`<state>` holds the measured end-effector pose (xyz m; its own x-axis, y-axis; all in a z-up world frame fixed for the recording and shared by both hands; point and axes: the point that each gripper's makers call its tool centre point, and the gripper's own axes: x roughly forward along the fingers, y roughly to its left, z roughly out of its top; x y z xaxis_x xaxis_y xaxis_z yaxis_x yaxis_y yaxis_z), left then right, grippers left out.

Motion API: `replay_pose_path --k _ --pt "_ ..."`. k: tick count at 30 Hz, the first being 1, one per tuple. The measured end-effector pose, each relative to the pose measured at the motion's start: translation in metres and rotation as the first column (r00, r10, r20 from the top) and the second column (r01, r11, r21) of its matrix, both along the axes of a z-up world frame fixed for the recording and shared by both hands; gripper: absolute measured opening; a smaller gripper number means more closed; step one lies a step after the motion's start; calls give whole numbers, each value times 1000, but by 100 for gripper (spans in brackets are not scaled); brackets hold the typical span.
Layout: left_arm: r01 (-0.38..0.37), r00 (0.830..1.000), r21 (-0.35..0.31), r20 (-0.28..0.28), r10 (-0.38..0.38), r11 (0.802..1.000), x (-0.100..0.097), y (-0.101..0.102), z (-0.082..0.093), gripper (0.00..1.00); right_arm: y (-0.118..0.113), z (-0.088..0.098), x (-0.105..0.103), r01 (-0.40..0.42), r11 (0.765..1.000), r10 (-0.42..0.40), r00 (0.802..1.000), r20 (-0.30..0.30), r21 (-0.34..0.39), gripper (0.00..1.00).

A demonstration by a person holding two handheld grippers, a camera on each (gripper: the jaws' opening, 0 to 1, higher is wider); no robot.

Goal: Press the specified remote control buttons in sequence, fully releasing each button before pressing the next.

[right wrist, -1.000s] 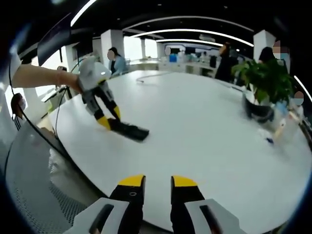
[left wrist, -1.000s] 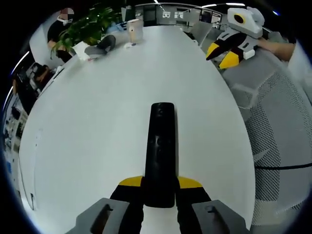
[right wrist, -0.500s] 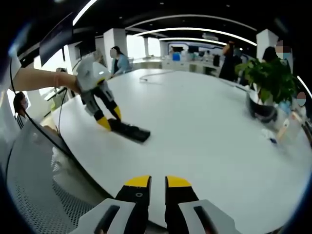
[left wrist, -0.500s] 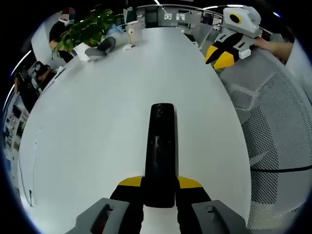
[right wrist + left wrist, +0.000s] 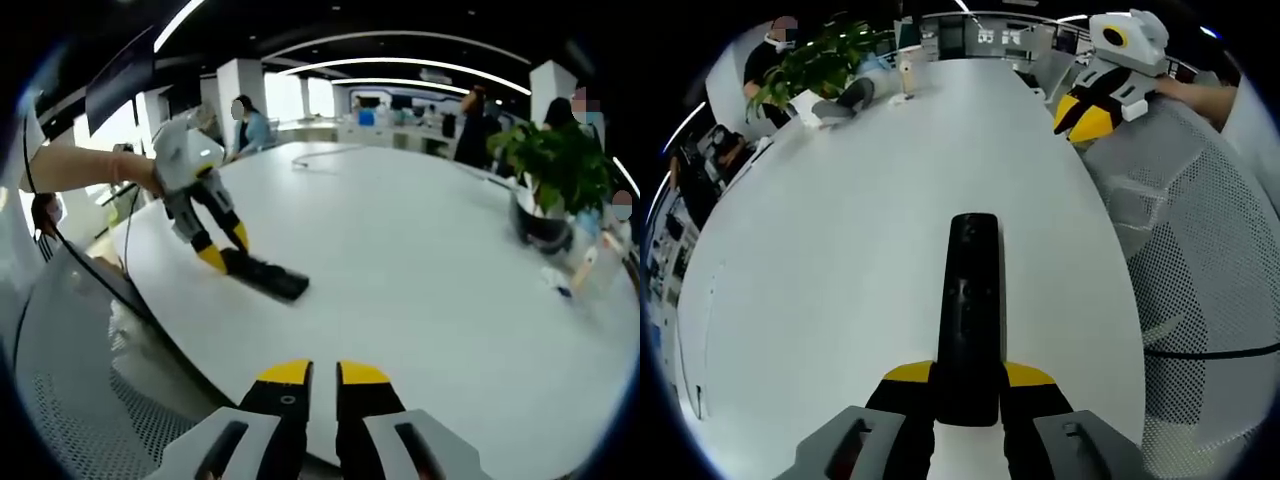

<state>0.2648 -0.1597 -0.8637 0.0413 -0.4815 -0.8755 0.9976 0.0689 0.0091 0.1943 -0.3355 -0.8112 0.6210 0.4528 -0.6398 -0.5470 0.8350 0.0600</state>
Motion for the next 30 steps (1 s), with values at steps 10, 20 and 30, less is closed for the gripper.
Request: replay_pose_path --k 10,20,30 --pt "3 1000 -16 -2 -3 1000 -8 -1 0 23 1 -1 -1 -6 1000 6 1000 -6 -1 5" --pt "13 1000 -20 -3 -13 1000 -15 -3 0 23 2 -2 -2 -12 1000 12 1000 -11 -2 4" --pt "9 1000 -37 -2 -10 999 -24 -6 0 23 2 -5 -4 -23 1000 23 999 -28 -5 3"
